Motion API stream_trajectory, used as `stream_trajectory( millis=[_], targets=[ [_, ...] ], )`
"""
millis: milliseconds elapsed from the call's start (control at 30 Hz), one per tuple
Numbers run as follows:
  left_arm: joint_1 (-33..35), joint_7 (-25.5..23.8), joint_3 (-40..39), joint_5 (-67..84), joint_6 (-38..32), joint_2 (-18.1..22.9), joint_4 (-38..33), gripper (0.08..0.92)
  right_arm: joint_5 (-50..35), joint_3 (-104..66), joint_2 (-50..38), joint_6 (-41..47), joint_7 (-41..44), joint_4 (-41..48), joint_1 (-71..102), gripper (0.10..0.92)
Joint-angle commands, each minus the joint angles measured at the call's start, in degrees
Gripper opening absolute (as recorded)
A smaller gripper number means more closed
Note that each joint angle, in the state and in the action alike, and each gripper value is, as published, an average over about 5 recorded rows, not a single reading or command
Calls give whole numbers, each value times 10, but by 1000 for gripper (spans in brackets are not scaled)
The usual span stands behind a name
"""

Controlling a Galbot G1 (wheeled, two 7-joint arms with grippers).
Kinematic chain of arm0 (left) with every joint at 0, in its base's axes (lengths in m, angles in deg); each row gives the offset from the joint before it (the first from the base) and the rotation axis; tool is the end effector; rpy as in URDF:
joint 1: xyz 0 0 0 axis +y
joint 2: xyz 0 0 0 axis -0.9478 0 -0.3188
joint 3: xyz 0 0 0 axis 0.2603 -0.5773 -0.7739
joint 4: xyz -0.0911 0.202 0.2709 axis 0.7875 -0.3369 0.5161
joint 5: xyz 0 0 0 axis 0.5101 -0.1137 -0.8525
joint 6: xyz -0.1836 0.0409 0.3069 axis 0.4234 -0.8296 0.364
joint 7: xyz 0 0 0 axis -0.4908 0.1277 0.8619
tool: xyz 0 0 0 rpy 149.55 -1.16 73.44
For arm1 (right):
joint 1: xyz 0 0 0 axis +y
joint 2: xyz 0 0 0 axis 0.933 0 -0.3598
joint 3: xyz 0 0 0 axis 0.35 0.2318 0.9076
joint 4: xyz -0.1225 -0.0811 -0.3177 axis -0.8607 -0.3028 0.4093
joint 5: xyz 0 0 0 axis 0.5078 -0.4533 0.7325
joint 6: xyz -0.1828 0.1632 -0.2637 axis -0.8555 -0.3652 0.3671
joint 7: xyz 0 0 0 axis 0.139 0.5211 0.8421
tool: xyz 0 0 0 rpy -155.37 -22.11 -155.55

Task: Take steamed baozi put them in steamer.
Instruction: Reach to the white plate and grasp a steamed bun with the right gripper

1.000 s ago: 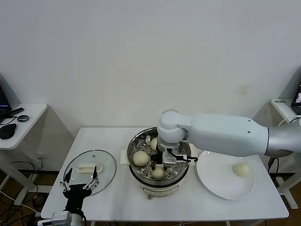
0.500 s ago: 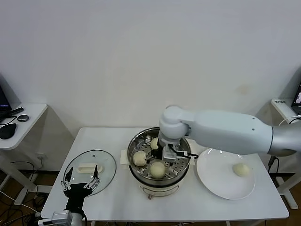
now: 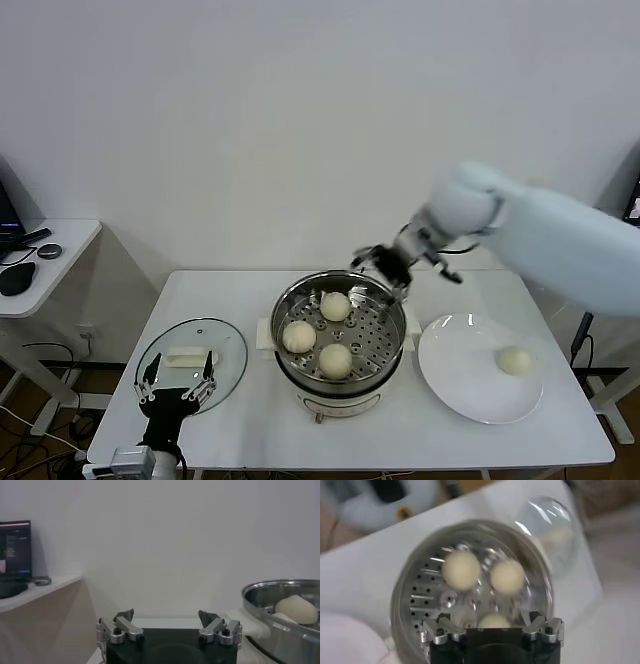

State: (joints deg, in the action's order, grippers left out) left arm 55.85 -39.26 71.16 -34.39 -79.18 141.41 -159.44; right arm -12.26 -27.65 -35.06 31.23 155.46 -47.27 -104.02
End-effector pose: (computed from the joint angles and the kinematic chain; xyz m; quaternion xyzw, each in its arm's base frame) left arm 0.1480 0.0344 -0.2681 0.0448 -0.9962 -0.0313 0.0676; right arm 0.5024 -0.0277 -0.0023 0.6022 -0.4991 0.6066 0.1422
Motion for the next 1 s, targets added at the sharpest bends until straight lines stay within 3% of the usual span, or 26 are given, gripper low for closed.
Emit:
stream_trajectory(
  millis=[33, 233, 533, 767, 1000],
  targets=[
    [1, 0, 0, 3, 1, -5, 3, 823, -16, -165, -182, 258, -11, 48, 130, 823],
    [4, 0, 2, 3, 3, -4, 8, 823, 88, -283, -203, 202, 46, 69, 299, 823],
    [24, 0, 7, 0, 5, -7, 7, 823, 246, -365, -126, 46, 81, 167, 400, 823],
    [31, 0, 5, -8, 6, -5, 11, 823, 317, -376, -65, -3, 84, 228, 409, 823],
    [29, 0, 4, -10, 8, -6, 15, 823, 325, -362, -45, -37, 76, 267, 422, 823]
  ],
)
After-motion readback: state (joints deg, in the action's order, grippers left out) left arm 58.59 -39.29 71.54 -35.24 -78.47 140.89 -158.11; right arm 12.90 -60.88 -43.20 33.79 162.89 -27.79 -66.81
